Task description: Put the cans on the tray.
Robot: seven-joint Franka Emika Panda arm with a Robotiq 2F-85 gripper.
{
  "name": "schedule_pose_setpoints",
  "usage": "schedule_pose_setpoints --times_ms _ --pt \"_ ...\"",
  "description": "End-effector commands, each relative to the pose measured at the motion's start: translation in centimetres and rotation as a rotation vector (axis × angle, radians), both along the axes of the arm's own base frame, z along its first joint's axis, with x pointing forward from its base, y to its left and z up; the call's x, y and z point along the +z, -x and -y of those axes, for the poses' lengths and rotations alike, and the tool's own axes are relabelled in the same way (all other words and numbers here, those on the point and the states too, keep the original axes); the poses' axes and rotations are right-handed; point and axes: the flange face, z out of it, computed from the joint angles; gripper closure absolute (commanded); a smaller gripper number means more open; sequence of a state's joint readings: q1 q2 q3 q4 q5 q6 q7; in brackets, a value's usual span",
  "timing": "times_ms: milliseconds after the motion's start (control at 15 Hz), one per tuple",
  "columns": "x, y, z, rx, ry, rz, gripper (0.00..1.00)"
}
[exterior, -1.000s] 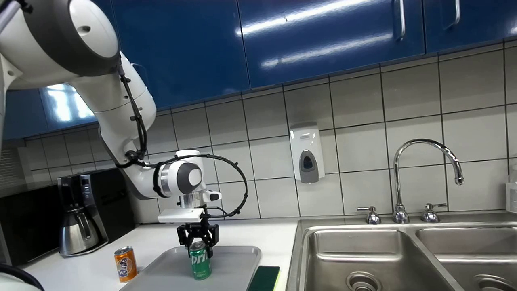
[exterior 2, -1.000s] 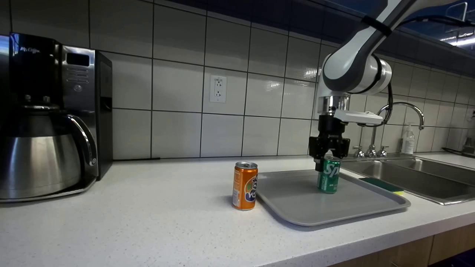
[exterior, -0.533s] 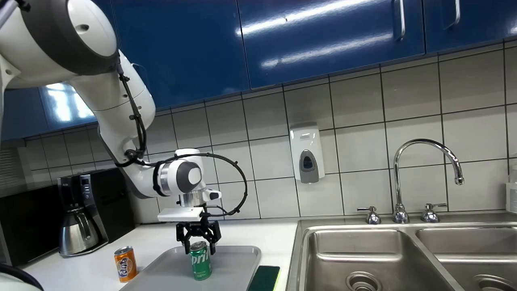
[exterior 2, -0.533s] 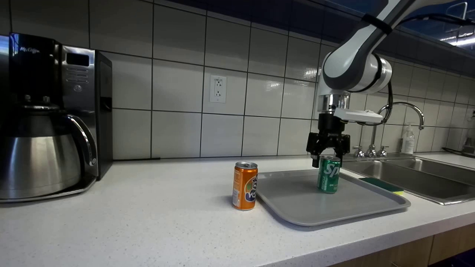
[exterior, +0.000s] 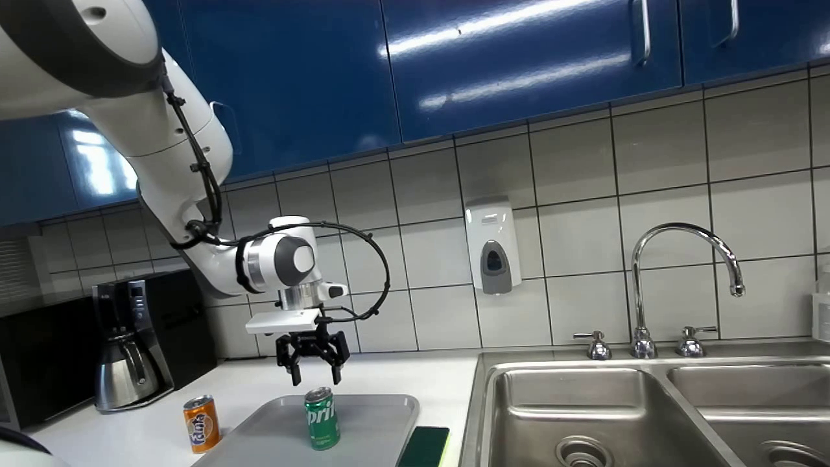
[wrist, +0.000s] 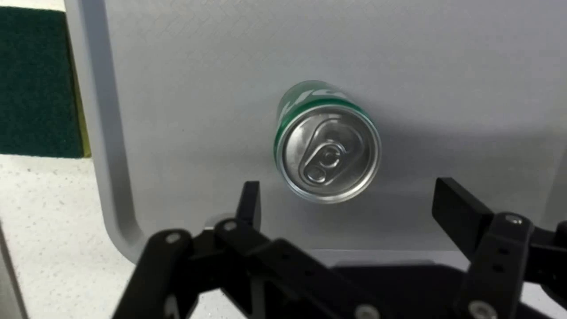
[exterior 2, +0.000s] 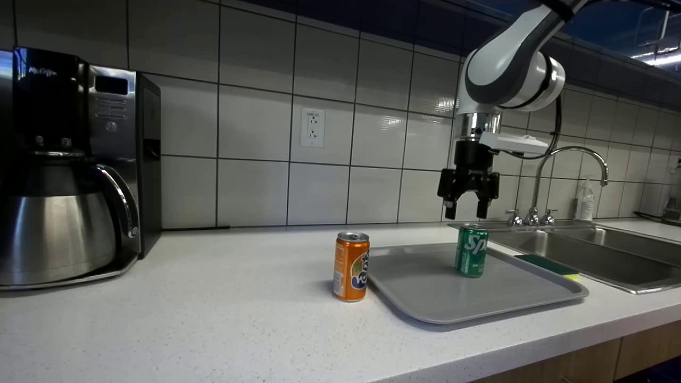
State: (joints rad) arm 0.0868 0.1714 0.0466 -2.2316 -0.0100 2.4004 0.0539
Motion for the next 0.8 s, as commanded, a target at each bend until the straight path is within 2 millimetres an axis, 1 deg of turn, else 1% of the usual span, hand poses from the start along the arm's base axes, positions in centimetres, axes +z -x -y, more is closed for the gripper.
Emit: schedule_pose_setpoints --times_ms 0,467,600,733 --pt "2.7 -0.1 -1.3 0.066 0.022 0.001 0.0" --pt "3.4 -2.3 -4.1 0.137 -0.003 0.038 0.0" --pt "3.4 -3.2 -5.3 0.126 -0.005 0.049 0.0" --pt "3.2 -4.1 -7.1 0.104 -0.004 0.056 0.0"
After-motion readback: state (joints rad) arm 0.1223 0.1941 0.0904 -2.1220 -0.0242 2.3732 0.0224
